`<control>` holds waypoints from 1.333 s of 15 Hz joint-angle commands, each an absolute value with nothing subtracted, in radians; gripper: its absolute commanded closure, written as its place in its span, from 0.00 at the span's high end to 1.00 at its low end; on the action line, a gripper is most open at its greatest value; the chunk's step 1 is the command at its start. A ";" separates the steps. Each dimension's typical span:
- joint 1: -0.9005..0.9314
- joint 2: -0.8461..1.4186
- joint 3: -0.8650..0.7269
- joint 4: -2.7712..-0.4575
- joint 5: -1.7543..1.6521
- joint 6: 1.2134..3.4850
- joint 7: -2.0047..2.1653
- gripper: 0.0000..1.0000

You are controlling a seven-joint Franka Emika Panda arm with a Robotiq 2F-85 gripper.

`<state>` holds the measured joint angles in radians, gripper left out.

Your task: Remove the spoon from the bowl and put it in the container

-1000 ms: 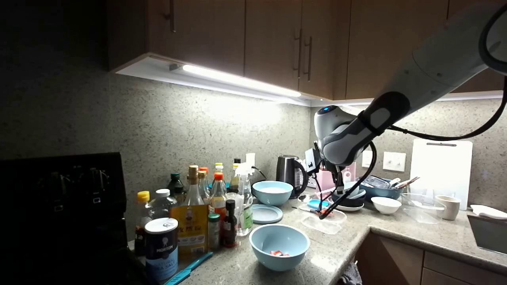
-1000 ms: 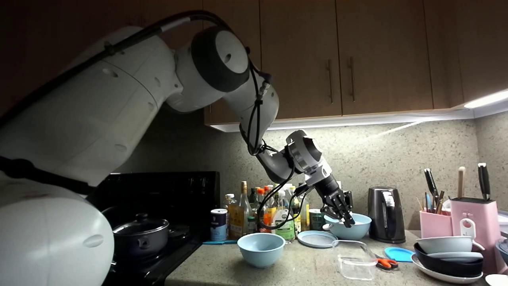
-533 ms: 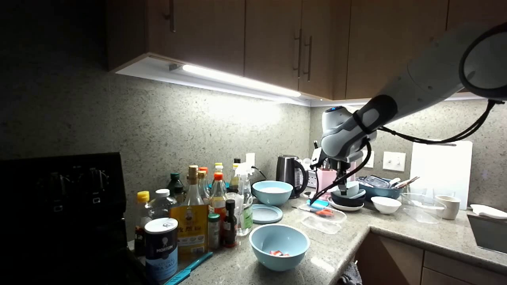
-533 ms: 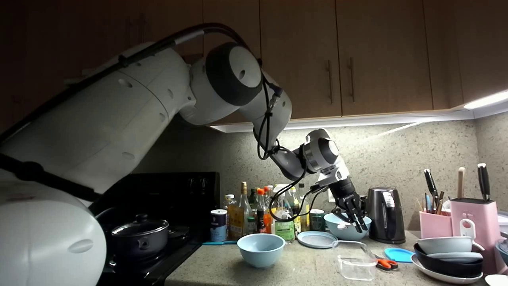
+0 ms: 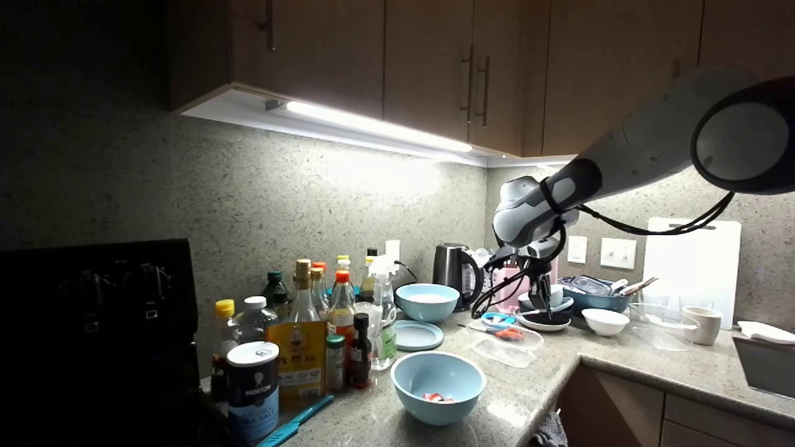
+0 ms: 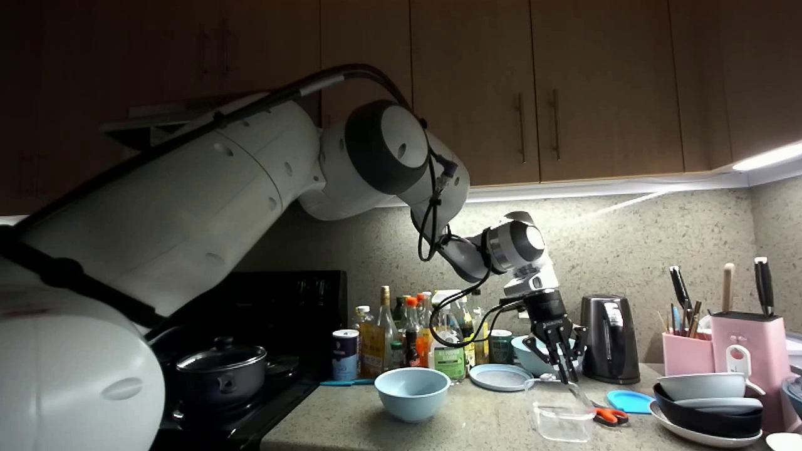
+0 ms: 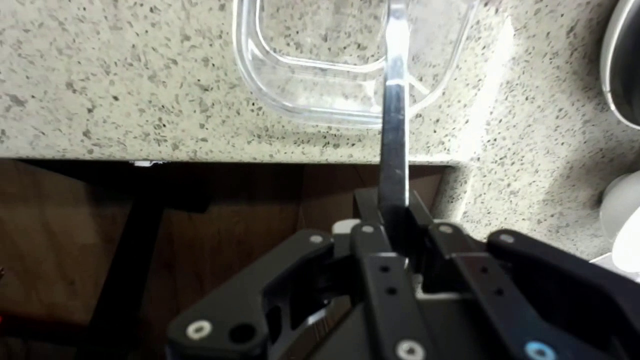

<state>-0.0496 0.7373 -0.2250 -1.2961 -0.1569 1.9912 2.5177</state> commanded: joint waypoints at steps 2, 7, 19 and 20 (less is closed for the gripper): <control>-0.073 0.812 -0.220 -1.169 -0.104 1.893 2.556 0.04; -0.109 0.948 -0.208 -0.978 -0.073 1.818 2.528 0.04; -0.162 1.142 -0.197 -0.647 -0.058 1.638 2.535 0.41; -0.165 1.147 -0.196 -0.633 -0.058 1.632 2.536 0.42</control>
<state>-0.1425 1.1175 -0.2109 -0.7081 -0.0850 1.6741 2.5369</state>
